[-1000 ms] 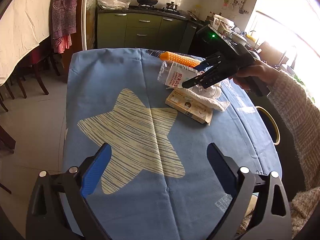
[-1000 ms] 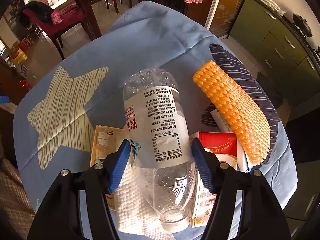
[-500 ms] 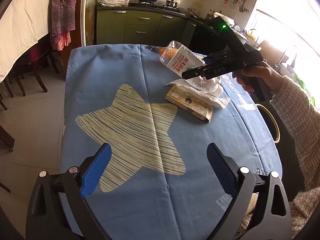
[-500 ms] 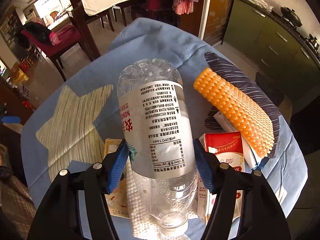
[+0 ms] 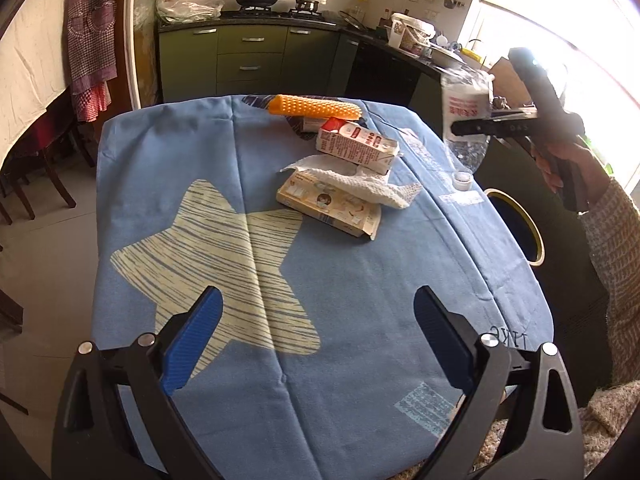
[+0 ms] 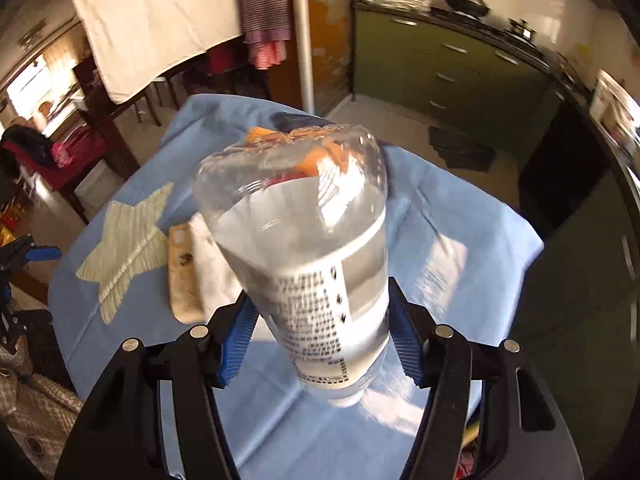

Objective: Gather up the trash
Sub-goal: 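Carry the water bottle over the bin and open the right gripper, then grasp the white paper towel with the left gripper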

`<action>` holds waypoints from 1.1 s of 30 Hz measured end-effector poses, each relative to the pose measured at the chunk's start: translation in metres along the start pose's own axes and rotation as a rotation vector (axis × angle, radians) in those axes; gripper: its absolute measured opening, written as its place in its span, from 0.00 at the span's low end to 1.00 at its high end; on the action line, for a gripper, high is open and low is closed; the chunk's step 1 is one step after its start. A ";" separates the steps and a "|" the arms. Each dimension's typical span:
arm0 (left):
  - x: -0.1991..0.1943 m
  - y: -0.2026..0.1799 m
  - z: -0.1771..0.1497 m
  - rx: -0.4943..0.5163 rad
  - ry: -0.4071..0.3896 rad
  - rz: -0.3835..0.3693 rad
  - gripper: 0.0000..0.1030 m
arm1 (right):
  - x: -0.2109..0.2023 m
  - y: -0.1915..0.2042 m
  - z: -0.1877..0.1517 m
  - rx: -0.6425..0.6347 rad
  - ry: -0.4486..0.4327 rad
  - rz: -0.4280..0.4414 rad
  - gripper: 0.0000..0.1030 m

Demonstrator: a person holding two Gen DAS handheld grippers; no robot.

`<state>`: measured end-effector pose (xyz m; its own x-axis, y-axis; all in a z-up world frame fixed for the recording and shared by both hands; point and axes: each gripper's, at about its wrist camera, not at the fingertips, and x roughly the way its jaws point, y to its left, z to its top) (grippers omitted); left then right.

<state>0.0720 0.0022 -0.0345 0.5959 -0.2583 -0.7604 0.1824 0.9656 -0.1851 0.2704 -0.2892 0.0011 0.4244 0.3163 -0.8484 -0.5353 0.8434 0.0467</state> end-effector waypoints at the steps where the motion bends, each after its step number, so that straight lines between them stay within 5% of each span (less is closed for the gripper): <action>1: 0.002 -0.004 0.001 0.008 0.001 -0.007 0.89 | -0.008 -0.026 -0.016 0.062 0.010 -0.029 0.58; 6: 0.011 -0.026 0.005 0.045 0.015 -0.031 0.89 | -0.043 -0.132 -0.097 0.350 0.022 -0.102 0.55; 11: 0.011 -0.047 0.007 0.097 0.019 -0.038 0.89 | -0.058 -0.192 -0.155 0.522 0.016 -0.149 0.54; 17: 0.009 -0.055 0.011 0.118 0.014 -0.029 0.89 | -0.051 -0.211 -0.190 0.598 0.032 -0.137 0.54; 22: 0.008 -0.059 0.010 0.134 0.020 -0.027 0.89 | -0.032 -0.218 -0.195 0.677 0.078 -0.036 0.55; 23: 0.008 -0.059 0.009 0.135 0.022 -0.026 0.89 | -0.029 -0.220 -0.195 0.684 0.091 -0.051 0.57; 25: 0.009 -0.057 0.008 0.128 0.024 -0.025 0.89 | -0.029 -0.225 -0.194 0.695 0.076 -0.132 0.78; 33: 0.017 -0.047 0.010 0.110 0.040 -0.008 0.90 | -0.060 -0.219 -0.197 0.719 0.030 -0.167 0.78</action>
<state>0.0811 -0.0482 -0.0323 0.5624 -0.2627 -0.7840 0.2736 0.9539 -0.1234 0.2177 -0.5782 -0.0622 0.4325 0.1552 -0.8882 0.1500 0.9590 0.2406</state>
